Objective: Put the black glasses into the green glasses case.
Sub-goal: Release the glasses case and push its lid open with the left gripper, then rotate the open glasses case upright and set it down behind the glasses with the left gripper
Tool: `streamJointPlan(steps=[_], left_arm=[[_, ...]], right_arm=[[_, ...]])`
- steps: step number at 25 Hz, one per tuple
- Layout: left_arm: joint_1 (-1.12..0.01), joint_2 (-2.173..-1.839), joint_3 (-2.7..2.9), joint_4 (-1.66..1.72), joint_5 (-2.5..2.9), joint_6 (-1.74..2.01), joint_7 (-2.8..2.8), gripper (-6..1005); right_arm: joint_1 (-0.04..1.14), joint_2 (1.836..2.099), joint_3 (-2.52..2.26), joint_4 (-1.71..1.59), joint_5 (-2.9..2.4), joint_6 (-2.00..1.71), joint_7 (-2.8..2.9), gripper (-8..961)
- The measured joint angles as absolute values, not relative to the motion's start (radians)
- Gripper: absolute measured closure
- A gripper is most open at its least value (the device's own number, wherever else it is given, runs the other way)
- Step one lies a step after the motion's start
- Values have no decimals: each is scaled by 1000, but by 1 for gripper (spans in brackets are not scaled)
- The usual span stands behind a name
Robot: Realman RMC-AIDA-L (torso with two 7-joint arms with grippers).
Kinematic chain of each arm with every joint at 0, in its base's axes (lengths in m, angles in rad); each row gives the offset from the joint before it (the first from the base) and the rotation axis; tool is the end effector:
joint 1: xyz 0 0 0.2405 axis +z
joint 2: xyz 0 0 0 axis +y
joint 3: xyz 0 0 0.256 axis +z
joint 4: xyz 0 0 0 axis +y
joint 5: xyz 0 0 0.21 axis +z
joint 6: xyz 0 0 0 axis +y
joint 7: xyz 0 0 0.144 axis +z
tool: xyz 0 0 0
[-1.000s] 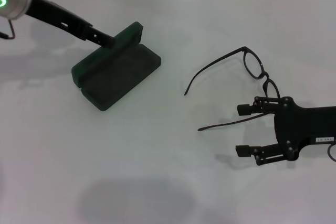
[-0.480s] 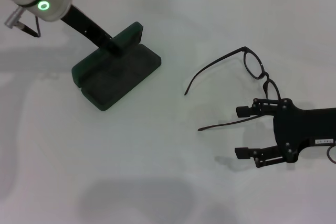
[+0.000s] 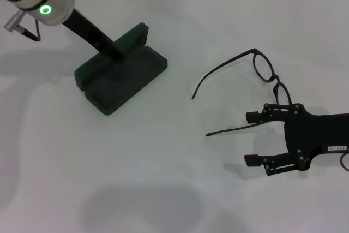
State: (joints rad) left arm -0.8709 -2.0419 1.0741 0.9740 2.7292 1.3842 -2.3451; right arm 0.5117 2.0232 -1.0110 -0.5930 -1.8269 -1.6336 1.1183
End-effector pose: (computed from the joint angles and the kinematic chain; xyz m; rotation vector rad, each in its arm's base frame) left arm -0.1840 0.4283 0.0230 -2.5122 -0.8215 0.4433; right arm 0.2489 0.3043 -0.0199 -2.9761 0.1762 0.7031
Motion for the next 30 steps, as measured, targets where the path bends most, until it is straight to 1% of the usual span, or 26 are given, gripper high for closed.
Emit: streamJointPlan(steps=[5,10,15,24,30], left_arm=[[-867,-2048,1103,972,2730,1381,-2342,147],[-859,-2056,1149,983,2731,1377,-2333,315],[-839,-2065,1149,1025,2729,1371,-2327,557],[-838,-2065,1150,1028,2725,1374,-2320,761],[-829,-2065,1144,1056,2690,1392,-2218,779]], right_arm=[[511,2023,-1011,-589,-1827,-1631,1118,96],[511,2023,-1011,-583,-1828,-1629,1118,97],[510,2023,-1011,-583,-1831,-1628,1118,98],[508,2022,-1011,-583,-1830,-1628,1118,100],[506,2022,-1011,-583,-1829,-1630,1118,101]])
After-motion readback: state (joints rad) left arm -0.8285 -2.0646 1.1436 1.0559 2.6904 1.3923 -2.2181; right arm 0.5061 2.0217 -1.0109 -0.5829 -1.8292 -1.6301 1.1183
